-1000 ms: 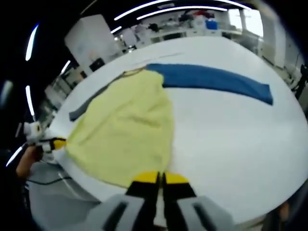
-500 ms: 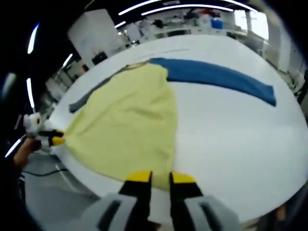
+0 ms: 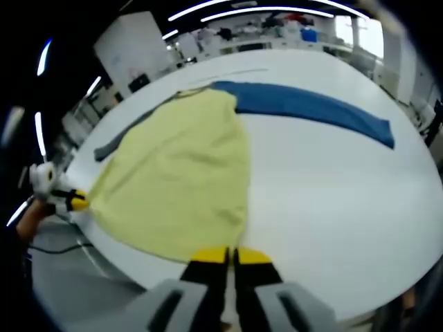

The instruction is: Fold the garment on the visible template until the final outline fits inside the template.

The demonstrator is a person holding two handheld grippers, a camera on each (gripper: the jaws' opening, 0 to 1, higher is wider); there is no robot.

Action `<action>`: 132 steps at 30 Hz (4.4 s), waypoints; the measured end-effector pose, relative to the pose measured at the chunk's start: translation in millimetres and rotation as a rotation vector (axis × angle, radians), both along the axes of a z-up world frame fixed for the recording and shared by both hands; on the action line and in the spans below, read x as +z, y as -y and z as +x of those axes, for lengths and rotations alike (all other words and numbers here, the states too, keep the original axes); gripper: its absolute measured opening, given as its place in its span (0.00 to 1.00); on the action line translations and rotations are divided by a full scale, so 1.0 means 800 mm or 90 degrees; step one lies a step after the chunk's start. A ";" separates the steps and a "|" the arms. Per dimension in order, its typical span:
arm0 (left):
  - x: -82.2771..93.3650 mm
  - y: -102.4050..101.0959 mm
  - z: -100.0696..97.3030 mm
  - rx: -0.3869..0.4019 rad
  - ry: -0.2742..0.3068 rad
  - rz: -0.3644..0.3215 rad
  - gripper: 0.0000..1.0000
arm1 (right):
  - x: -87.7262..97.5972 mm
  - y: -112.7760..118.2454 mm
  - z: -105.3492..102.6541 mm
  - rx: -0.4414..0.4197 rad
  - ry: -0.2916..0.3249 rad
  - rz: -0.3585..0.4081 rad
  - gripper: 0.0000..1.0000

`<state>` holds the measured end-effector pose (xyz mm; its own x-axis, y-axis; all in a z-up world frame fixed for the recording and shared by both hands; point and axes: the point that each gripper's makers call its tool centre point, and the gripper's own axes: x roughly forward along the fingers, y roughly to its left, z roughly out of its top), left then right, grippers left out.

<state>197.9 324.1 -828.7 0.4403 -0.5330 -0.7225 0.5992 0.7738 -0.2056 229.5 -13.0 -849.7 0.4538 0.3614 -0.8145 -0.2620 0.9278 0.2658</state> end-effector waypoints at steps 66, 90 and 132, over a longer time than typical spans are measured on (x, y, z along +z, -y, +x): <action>0.024 -0.015 0.017 0.151 0.073 0.030 0.77 | 0.037 0.070 0.089 -0.070 0.094 0.042 0.91; 0.059 0.008 0.038 0.128 0.139 -0.009 0.99 | 0.029 0.219 0.180 -0.138 0.161 -0.062 0.80; 0.056 0.005 0.038 0.132 0.128 0.006 0.99 | 0.007 0.284 0.216 -0.287 0.146 -0.143 0.05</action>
<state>228.6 320.3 -784.1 0.6737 -0.4107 -0.6144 0.4563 0.8851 -0.0913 402.7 -239.9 -844.1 0.6978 -0.0799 -0.7118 0.1458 0.9888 0.0320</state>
